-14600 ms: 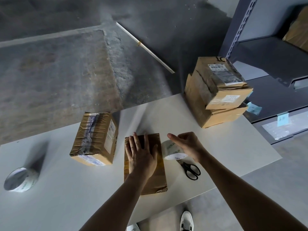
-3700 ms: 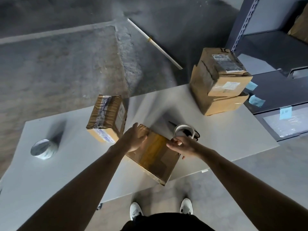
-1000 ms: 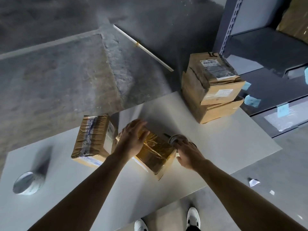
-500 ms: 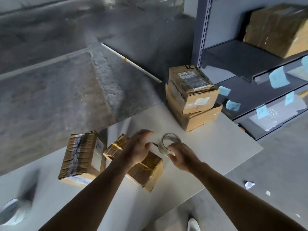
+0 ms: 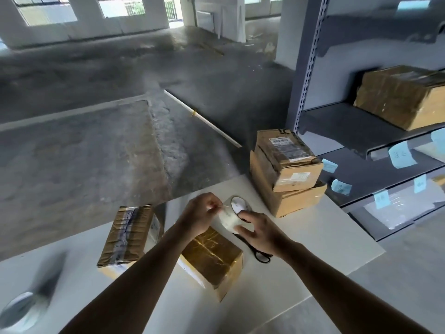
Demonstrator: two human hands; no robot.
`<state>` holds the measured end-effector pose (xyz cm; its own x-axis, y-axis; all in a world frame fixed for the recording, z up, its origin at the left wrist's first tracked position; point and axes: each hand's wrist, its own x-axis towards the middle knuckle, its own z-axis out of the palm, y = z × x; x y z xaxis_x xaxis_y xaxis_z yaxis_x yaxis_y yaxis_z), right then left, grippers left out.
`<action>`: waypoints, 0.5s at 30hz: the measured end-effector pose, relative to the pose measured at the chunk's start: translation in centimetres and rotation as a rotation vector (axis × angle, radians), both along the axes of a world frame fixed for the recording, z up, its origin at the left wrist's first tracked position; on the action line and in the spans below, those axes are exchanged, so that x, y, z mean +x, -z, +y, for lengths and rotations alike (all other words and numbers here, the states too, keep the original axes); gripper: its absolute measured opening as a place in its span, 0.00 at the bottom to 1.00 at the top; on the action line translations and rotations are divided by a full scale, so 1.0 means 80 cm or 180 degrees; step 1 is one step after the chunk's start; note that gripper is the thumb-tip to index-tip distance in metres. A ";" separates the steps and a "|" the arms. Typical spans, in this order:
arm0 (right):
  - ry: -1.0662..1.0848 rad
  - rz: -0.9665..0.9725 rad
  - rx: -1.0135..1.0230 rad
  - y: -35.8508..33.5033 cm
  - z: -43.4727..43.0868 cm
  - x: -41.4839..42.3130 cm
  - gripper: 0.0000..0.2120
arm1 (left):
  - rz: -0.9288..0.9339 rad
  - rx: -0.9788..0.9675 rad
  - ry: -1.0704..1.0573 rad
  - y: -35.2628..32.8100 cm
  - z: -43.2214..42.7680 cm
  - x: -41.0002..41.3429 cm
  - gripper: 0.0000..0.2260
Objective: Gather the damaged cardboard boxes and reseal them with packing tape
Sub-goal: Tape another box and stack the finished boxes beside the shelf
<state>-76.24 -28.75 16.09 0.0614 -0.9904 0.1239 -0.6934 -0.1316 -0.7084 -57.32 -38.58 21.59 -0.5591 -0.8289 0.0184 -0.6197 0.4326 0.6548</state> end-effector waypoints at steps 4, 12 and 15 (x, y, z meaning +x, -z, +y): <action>-0.0183 -0.0445 0.0043 -0.014 -0.007 0.033 0.14 | 0.0258 0.0015 -0.0303 -0.004 -0.005 0.026 0.03; -0.0107 -0.1066 0.0229 -0.032 -0.025 0.072 0.16 | 0.0518 -0.0106 -0.0709 -0.001 -0.023 0.067 0.05; -0.0166 -0.1251 0.0207 -0.035 -0.030 0.077 0.16 | 0.0440 -0.0101 -0.0772 -0.002 -0.029 0.074 0.07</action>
<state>-70.05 -31.11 18.86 0.0722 -0.9938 0.0850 -0.3615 -0.1055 -0.9264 -51.39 -40.90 21.79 -0.3347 -0.9360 0.1088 -0.6135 0.3041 0.7288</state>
